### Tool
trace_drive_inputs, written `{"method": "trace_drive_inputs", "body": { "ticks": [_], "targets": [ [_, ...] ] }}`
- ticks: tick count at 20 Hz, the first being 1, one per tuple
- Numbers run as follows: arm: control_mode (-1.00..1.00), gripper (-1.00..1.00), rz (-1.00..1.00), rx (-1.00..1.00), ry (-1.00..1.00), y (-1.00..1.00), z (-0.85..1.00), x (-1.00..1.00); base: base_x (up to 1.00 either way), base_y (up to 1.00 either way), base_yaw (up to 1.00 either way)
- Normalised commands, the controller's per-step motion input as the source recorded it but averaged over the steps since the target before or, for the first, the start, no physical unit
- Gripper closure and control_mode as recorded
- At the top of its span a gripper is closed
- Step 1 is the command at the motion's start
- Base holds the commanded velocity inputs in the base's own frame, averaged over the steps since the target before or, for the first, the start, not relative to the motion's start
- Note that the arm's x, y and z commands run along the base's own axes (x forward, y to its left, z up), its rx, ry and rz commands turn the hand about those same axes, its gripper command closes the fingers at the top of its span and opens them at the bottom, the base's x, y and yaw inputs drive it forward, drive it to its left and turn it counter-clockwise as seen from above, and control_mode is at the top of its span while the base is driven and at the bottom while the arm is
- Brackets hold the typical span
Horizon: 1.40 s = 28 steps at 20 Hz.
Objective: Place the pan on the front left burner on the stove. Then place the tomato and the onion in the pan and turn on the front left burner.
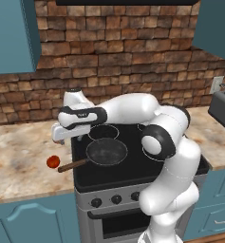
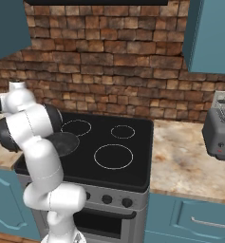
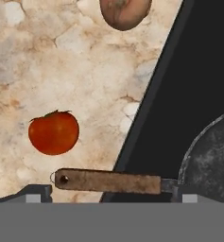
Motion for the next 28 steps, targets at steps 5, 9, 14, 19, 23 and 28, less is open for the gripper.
{"method": "trace_drive_inputs", "body": {
  "ticks": [5, 9, 14, 19, 23, 28],
  "targets": [
    [-1.0, -1.0, 0.21, 0.04, -0.06, 0.09, -0.05, 0.2, 0.0, 0.0, 0.0],
    [-1.0, -1.0, 0.18, 0.01, -0.06, 0.0, -0.01, 0.19, 0.0, 0.0, 0.0],
    [-1.0, -1.0, 0.13, 0.0, -0.07, 0.03, -0.05, 0.15, 0.0, 0.0, 0.0],
    [-1.0, -1.0, 0.08, 0.03, -0.06, 0.07, -0.1, 0.16, 0.0, 0.0, 0.0],
    [-1.0, -1.0, 0.05, 0.07, -0.04, 0.09, -0.09, 0.25, 0.0, 0.0, 0.0],
    [-1.0, -1.0, 0.01, 0.04, -0.02, 0.09, -0.04, 0.21, 0.0, 0.0, 0.0]
  ]
}}
